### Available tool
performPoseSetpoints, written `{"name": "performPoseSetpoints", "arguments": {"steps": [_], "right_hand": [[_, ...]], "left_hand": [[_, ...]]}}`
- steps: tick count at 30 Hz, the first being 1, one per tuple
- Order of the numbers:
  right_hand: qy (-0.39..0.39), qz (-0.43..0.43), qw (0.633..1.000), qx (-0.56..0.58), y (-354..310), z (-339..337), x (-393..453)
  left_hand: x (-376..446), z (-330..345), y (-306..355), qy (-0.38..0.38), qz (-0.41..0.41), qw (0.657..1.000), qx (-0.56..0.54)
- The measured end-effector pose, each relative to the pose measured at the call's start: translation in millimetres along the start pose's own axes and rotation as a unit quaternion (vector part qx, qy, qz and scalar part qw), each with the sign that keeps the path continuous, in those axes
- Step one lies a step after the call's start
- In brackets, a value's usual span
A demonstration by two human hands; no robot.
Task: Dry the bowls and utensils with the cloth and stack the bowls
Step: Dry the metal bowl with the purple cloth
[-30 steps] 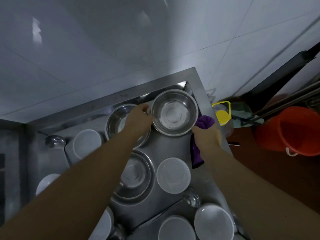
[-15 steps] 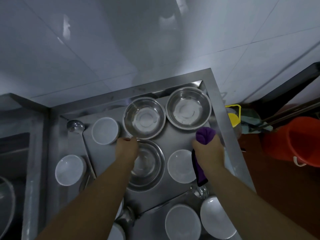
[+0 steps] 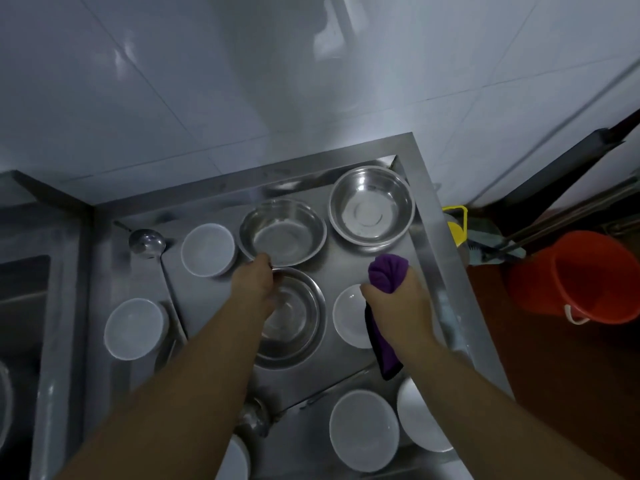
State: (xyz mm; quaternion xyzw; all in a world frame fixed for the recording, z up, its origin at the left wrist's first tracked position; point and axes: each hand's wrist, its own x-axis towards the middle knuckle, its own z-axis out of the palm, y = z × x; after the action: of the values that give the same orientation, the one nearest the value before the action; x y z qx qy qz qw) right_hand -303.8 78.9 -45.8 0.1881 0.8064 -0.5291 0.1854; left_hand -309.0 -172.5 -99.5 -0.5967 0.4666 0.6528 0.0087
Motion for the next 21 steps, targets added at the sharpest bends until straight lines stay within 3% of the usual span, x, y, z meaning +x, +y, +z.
{"name": "performPoseSetpoints", "arguments": {"steps": [6, 14, 18, 21], "right_hand": [[-0.052, -0.006, 0.999, 0.012, -27, 5, -41], [-0.111, -0.082, 0.987, 0.086, -69, 22, -125], [-0.117, -0.195, 0.973, 0.031, -98, 33, -183], [-0.119, -0.313, 0.94, -0.06, -123, 44, -224]], "left_hand": [[-54, -50, 2, -0.053, 0.034, 0.996, -0.056], [-138, -155, 10, -0.195, 0.04, 0.975, -0.099], [-180, -211, 17, -0.247, 0.068, 0.959, -0.123], [-207, -251, 21, -0.29, 0.083, 0.945, -0.128]]}}
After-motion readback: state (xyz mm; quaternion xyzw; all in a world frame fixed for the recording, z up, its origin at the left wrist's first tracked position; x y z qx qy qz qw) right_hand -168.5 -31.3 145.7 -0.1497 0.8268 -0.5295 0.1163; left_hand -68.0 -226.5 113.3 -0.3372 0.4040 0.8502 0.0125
